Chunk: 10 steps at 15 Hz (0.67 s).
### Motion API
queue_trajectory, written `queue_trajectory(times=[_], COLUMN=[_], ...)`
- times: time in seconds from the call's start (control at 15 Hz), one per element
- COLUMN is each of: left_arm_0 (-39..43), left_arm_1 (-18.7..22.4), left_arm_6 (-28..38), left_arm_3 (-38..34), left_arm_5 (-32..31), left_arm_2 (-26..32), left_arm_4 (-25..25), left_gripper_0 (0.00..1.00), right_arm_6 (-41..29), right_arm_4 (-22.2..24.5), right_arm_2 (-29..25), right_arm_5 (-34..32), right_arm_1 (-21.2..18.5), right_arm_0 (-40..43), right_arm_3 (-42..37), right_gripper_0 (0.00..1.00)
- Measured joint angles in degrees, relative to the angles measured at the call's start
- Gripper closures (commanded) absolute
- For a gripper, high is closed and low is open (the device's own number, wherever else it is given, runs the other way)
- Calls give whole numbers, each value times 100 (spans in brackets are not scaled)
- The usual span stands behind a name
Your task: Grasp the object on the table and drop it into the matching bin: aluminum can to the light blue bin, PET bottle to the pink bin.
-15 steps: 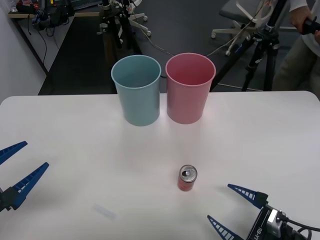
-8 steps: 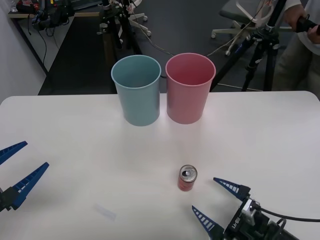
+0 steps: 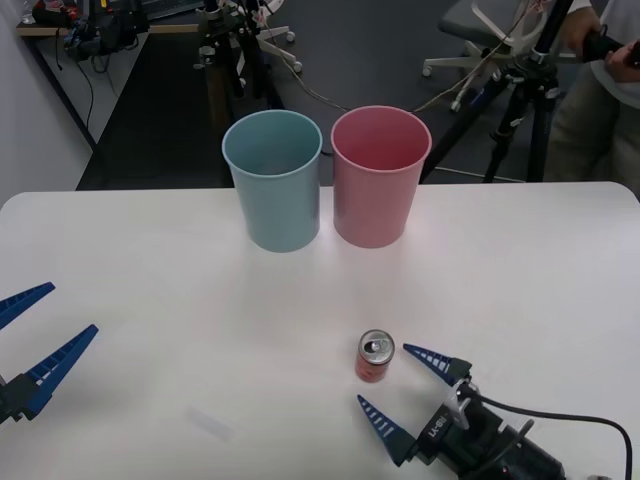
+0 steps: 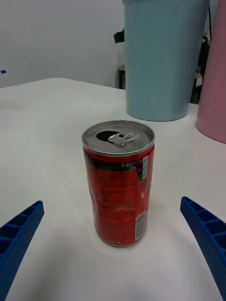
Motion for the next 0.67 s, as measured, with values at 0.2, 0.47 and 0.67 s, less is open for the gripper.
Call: queue_trajectory(times=[0.2,0.47,0.67], left_arm_0=[0,0,0], left_arm_1=[0,0,0], left_arm_6=[0,0,0], left_arm_3=[0,0,0], left_arm_5=[0,0,0], left_arm_2=[0,0,0], left_arm_4=[0,0,0], left_gripper_0=[0,0,0], right_arm_6=[-14,-30,-61], right_arm_4=[-2,53,71], right_arm_2=[246,444,537], right_arm_5=[328,635,842], right_arm_1=[6,110,118], right_arm_0=[-130,-292,-451], right_arm_3=[0,0,0], right_gripper_0=[0,0,0])
